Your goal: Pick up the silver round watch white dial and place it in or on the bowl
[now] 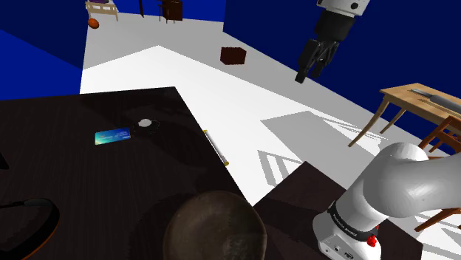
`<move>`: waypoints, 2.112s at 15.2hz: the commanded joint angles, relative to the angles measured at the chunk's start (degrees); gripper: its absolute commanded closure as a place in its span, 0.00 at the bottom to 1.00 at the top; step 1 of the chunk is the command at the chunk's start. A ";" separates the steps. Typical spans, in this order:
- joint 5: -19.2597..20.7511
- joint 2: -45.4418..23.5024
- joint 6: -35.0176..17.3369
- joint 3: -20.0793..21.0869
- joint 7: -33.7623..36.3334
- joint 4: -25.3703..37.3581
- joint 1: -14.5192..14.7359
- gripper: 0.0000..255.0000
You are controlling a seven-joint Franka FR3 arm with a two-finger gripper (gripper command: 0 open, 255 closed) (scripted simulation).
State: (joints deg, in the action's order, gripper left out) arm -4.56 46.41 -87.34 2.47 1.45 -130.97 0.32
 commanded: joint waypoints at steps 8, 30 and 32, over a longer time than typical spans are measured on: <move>-1.42 -9.06 -7.44 9.57 8.46 2.84 1.08 0.00; 25.20 -58.88 -12.70 33.69 43.40 37.40 5.77 0.00; 29.23 -64.75 -10.63 33.52 45.90 43.11 8.80 0.00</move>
State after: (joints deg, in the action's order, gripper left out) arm 22.27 -14.99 -99.14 35.96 45.79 -91.09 7.51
